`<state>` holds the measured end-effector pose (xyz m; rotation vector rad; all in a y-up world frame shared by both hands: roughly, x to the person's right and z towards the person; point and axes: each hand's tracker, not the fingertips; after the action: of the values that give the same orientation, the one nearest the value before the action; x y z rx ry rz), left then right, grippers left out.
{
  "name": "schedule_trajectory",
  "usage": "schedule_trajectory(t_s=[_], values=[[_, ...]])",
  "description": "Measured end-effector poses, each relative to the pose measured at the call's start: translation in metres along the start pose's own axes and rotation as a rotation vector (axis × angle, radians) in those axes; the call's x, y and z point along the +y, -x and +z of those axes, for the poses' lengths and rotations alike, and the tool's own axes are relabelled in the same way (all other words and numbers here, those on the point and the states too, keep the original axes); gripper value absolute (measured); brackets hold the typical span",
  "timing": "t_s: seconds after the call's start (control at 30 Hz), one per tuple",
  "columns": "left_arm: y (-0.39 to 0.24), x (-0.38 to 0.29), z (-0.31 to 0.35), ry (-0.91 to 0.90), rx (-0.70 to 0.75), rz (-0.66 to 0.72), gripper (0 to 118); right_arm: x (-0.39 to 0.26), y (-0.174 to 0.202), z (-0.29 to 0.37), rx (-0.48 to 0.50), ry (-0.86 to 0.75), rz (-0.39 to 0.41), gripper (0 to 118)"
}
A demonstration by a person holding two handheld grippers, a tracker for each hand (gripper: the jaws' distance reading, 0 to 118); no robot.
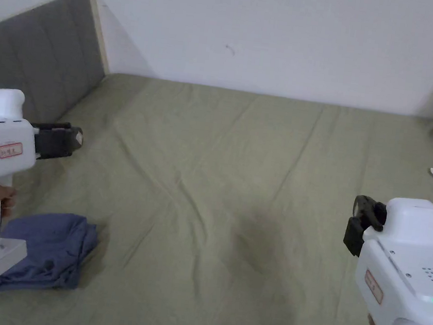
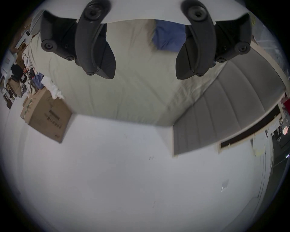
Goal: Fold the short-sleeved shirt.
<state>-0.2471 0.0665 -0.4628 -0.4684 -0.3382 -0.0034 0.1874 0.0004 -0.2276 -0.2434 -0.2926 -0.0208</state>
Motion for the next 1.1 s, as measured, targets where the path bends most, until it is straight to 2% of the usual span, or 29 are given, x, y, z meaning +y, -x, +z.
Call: schedule_trajectory(t_s=[0.2, 0.3, 0.4, 0.6, 0.73, 0.77, 0.8, 0.83, 0.9, 1.1], values=[[-0.067, 0.006, 0.034, -0.120, -0.108, -0.043, 93, 0.034, -0.023, 0.029, -0.056, -0.092, 0.016, 4], [-0.099, -0.001, 0.045, -0.182, -0.145, -0.050, 105, 0.043, -0.033, 0.041, -0.072, -0.120, 0.012, 4], [-0.127, -0.010, 0.050, -0.212, -0.198, -0.033, 110, 0.047, -0.040, 0.053, -0.098, -0.144, 0.021, 4], [-0.170, -0.040, 0.052, -0.282, -0.221, -0.020, 110, 0.045, -0.053, 0.068, -0.132, -0.169, 0.010, 4], [-0.189, -0.064, 0.049, -0.386, -0.168, -0.065, 110, 0.039, -0.058, 0.073, -0.163, -0.186, 0.008, 4], [-0.195, -0.069, 0.052, -0.402, -0.171, -0.061, 107, 0.038, -0.059, 0.074, -0.166, -0.187, 0.000, 4], [-0.199, -0.073, 0.053, -0.419, -0.170, -0.061, 92, 0.036, -0.060, 0.074, -0.166, -0.189, -0.008, 4], [-0.203, -0.078, 0.055, -0.450, -0.142, -0.079, 68, 0.035, -0.060, 0.075, -0.167, -0.190, -0.014, 4], [-0.212, -0.083, 0.057, -0.472, -0.121, -0.109, 8, 0.033, -0.060, 0.076, -0.171, -0.189, -0.017, 4], [-0.223, -0.087, 0.056, -0.451, -0.141, -0.139, 6, 0.029, -0.059, 0.076, -0.173, -0.186, -0.013, 4]])
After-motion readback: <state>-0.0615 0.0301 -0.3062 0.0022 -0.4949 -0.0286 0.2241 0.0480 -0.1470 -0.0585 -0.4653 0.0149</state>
